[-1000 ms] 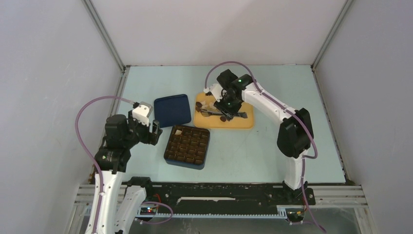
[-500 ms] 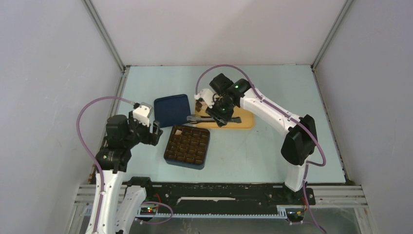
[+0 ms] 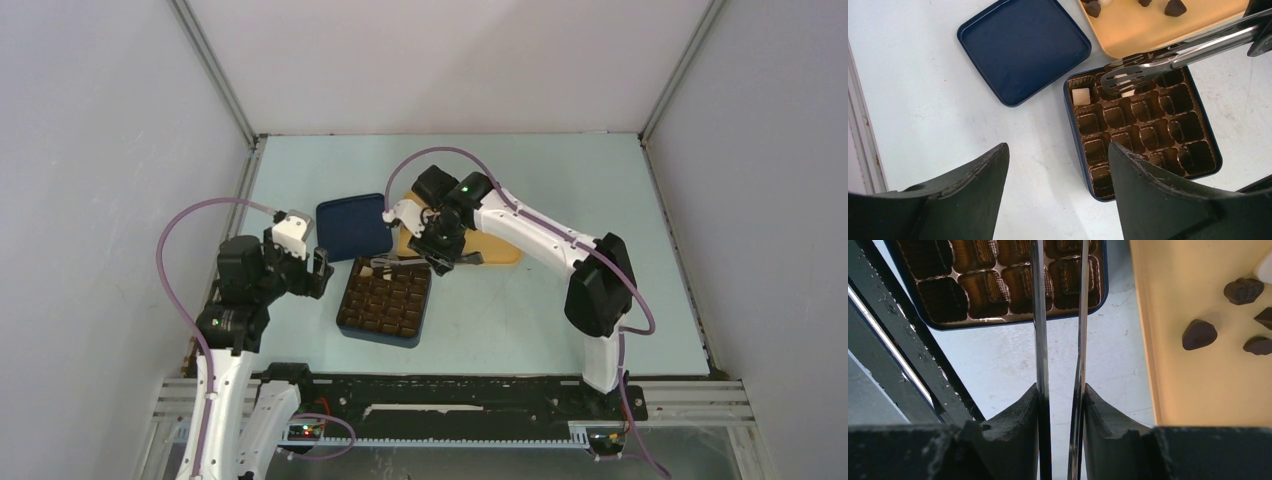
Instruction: Pack the chocolate
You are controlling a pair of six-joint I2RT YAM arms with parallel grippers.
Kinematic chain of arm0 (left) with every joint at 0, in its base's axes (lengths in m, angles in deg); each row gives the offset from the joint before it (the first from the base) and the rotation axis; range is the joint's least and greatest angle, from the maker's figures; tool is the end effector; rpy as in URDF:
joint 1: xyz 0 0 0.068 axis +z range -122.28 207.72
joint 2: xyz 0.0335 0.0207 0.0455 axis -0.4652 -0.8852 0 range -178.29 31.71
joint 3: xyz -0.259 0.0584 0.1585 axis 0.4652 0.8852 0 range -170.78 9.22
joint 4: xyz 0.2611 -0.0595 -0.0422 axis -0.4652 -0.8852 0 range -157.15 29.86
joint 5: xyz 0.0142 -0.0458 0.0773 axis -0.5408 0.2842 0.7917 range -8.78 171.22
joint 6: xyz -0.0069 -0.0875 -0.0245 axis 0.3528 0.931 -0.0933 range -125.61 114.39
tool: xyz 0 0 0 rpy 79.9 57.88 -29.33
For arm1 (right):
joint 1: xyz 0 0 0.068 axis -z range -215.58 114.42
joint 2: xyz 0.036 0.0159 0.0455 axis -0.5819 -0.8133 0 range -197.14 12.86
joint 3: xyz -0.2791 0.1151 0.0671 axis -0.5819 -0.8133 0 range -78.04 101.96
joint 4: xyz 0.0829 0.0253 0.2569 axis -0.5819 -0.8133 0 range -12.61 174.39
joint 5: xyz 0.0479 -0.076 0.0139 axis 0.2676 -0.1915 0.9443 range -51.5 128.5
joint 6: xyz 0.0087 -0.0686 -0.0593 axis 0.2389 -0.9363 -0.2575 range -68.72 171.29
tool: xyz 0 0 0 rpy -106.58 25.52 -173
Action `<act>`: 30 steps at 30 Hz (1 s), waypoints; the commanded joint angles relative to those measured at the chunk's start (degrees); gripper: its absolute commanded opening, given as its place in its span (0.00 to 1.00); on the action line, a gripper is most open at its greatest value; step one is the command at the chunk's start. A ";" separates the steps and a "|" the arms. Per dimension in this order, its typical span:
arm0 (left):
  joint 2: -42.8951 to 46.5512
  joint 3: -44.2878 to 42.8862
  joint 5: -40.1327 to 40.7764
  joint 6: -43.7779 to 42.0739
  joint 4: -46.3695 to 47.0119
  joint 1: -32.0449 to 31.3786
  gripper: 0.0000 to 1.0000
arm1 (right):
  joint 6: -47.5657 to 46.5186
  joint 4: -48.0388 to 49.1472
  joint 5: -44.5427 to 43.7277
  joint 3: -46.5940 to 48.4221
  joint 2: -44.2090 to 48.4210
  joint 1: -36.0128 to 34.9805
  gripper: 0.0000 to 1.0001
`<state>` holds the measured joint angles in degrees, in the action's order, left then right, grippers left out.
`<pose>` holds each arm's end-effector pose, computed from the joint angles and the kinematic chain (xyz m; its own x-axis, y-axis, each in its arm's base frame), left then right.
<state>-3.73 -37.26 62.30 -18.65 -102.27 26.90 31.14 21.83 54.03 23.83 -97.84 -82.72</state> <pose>0.1426 -0.0286 0.3180 -0.4372 0.2197 -0.8721 0.4002 0.9159 0.0301 0.2810 0.3350 0.2711 -0.3421 -0.8563 -0.3870 -0.9396 0.3173 0.1284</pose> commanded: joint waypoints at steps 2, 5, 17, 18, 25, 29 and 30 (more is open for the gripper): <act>0.69 1.39 -1.73 0.14 1.43 0.64 0.77 | -0.27 0.25 0.11 4.02 -1.09 0.12 0.36; 0.81 1.39 -1.73 0.12 1.26 0.64 0.77 | -0.06 -0.25 0.33 5.25 -1.94 0.15 0.40; 1.07 1.76 -2.15 0.01 1.30 0.64 0.77 | 0.15 -0.72 -0.06 6.14 -1.19 0.11 0.45; 1.08 1.74 -2.17 -0.03 1.34 0.64 0.77 | 0.11 -0.72 -0.06 6.09 -1.19 0.07 0.45; 1.08 1.65 -2.05 0.03 1.17 0.64 0.77 | -0.19 -0.63 -0.96 5.83 1.15 1.11 0.41; 1.03 2.08 -2.34 0.07 1.38 0.64 0.78 | -0.27 0.24 -1.09 3.67 4.18 4.72 0.39; 0.99 2.09 -2.45 0.11 1.42 0.64 0.78 | -0.33 0.60 -1.11 2.96 4.91 5.82 0.39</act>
<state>-3.10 -36.58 61.30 -18.67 -102.25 26.90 31.19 21.28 53.70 27.50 -99.15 -80.92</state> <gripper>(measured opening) 0.776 0.399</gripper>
